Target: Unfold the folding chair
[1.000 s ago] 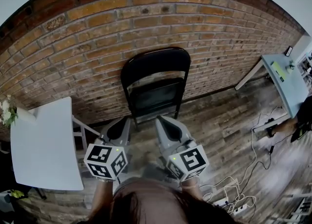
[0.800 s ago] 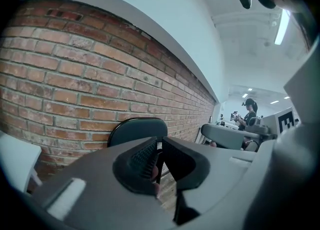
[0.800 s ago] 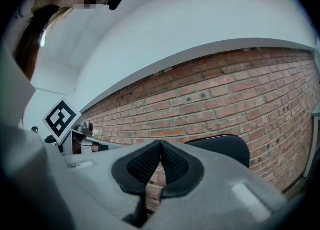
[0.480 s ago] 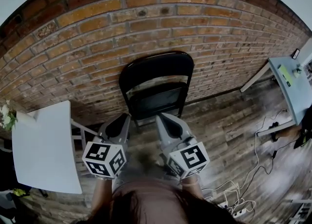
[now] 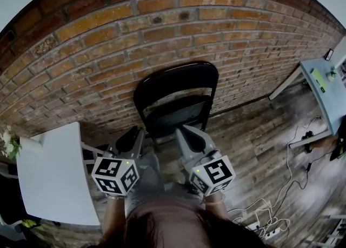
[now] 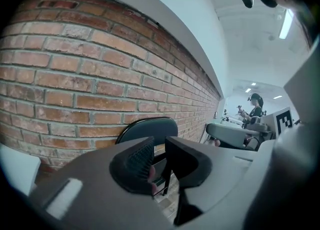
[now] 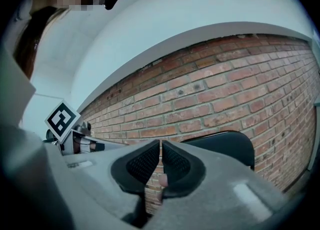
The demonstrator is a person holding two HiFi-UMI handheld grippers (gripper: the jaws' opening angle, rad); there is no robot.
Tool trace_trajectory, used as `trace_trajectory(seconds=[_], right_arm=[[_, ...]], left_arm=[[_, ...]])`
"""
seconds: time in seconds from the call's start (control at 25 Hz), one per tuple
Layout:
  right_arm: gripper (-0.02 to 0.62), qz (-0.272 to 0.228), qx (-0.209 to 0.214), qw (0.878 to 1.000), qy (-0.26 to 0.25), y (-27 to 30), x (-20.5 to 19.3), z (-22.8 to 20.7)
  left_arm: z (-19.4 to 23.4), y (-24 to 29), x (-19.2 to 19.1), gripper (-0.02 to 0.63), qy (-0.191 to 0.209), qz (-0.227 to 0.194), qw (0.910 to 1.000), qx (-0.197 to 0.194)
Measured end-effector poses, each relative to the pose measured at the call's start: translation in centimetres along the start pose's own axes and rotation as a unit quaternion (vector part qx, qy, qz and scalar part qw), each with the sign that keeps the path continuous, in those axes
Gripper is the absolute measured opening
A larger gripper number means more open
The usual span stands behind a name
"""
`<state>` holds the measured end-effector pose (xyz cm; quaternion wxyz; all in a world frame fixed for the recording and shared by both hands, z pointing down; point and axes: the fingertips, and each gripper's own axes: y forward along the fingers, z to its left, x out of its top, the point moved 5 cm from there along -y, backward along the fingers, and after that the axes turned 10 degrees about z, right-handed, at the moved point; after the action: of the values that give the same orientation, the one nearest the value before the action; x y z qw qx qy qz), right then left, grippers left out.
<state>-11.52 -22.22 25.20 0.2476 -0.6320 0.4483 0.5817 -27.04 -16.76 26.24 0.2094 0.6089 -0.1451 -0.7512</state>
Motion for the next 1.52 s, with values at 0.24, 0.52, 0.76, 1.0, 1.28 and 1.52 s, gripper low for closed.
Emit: trace_trajectory(seconds=[0.24,0.52,0.76,1.0,1.28,1.52], right_arm=[[0.034,0.019,-0.022,0.999,0.022,3.4,-0.8,-1.5],[0.057,0.047,-0.059,0.996,0.049,6.5,-2.5,-3.7],[0.087,0.068,-0.1,0.989,0.089,8.4,-4.3,-6.6],[0.13,0.104,-0.126,0.978,0.132,10.4,-7.0,-8.9],[0.181,0.15,-0.151,0.963,0.164,12.9,-10.7,-11.0],[0.193,0.18,-0.16,0.954,0.18,14.7,-13.6,-11.9]], left_arm=[[3.6,2.8,1.3,0.092,0.014,0.021,0.9997,-0.004],[7.0,6.8,2.5,0.132,0.027,0.047,0.9984,-0.016],[8.9,10.3,3.0,0.168,0.048,0.076,0.9956,-0.026],[11.0,13.6,2.9,0.189,0.072,0.109,0.9913,-0.02],[12.3,16.6,2.5,0.207,0.096,0.145,0.9844,-0.029],[12.8,18.5,2.1,0.222,0.103,0.169,0.9792,-0.046]])
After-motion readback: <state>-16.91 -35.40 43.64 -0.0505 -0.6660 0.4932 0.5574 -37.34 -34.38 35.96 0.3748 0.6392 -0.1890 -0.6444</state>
